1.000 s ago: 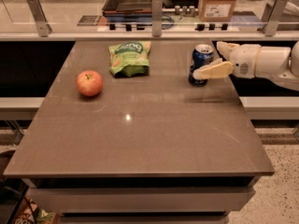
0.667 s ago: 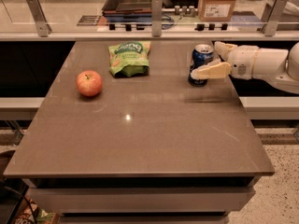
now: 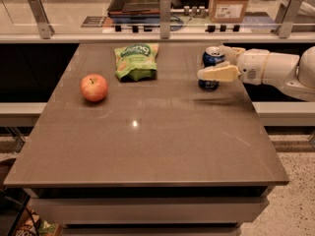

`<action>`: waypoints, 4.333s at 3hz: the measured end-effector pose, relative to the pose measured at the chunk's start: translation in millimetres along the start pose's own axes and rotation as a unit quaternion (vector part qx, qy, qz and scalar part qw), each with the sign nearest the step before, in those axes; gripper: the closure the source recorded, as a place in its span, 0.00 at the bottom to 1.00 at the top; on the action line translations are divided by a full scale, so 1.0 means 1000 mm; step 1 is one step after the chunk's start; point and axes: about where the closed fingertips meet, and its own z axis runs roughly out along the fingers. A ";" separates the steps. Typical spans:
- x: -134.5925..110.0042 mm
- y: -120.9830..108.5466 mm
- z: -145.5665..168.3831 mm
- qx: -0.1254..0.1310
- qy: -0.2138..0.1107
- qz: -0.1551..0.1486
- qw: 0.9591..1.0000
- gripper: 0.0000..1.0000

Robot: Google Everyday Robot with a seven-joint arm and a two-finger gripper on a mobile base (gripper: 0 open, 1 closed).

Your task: Knock pepsi can over

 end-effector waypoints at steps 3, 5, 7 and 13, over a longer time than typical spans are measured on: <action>-0.001 0.005 0.008 -0.007 -0.001 0.000 1.000 0.94; -0.002 0.004 0.012 -0.012 0.007 0.002 1.000 1.00; 0.003 -0.010 0.001 -0.004 0.054 0.008 0.999 1.00; -0.015 -0.032 -0.027 0.069 0.249 -0.071 0.963 1.00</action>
Offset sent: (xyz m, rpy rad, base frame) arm 0.0003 0.0025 -0.0002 0.0008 0.0002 0.0038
